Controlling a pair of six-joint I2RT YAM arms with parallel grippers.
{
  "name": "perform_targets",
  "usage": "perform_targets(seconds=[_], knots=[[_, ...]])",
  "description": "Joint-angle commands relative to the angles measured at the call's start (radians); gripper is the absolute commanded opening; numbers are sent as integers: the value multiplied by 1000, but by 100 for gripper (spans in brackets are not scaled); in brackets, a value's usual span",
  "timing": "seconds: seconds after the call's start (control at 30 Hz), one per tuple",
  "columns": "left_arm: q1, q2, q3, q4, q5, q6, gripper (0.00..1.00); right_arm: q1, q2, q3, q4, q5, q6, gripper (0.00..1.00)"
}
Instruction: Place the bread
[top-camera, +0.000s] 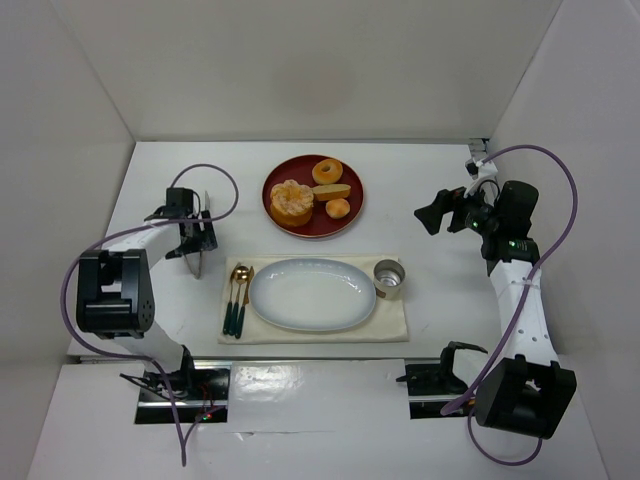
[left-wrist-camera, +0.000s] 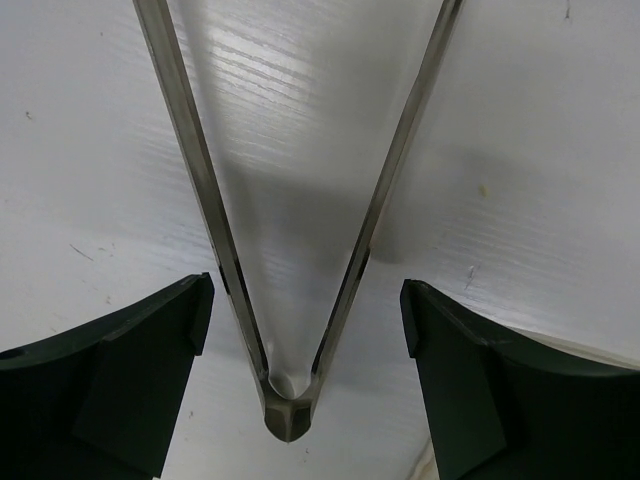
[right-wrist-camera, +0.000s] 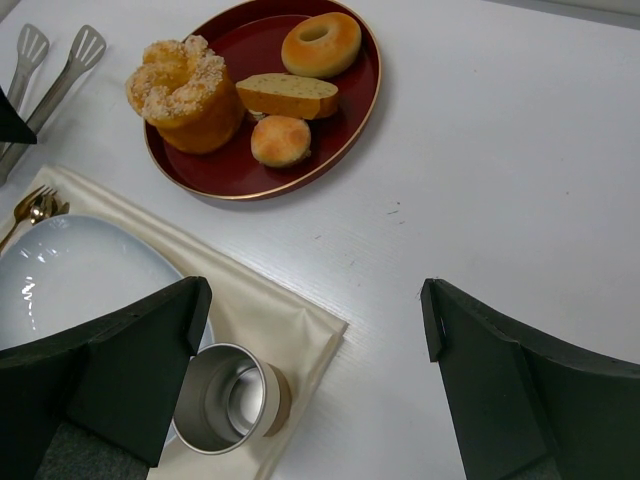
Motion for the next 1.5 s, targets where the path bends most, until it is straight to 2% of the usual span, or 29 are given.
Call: perform_targets(seconds=[0.0,0.27,0.47,0.8,0.97,1.0,1.13,1.2,1.47], knots=[[3,28,41,11,13,20,94,-5,-27,16,0,-14,-15,100],[12,60,50,2,13,20,92,-5,-27,16,0,-14,-15,100],[22,80,50,-7,33,20,86,-5,-27,16,0,-14,-15,100],[22,120,68,-26,42,30,86,-5,-27,16,0,-14,-15,100],[22,129,68,-35,42,30,69,-5,-27,16,0,-14,-15,100],[22,129,68,-35,42,30,59,-5,-27,16,0,-14,-15,100],[22,129,68,-35,51,30,38,-5,-27,16,0,-14,-15,100],[22,117,78,-35,62,30,31,-5,-27,16,0,-14,-15,100],[22,-44,110,-44,146,0,31,-5,-27,16,0,-23,-15,100]])
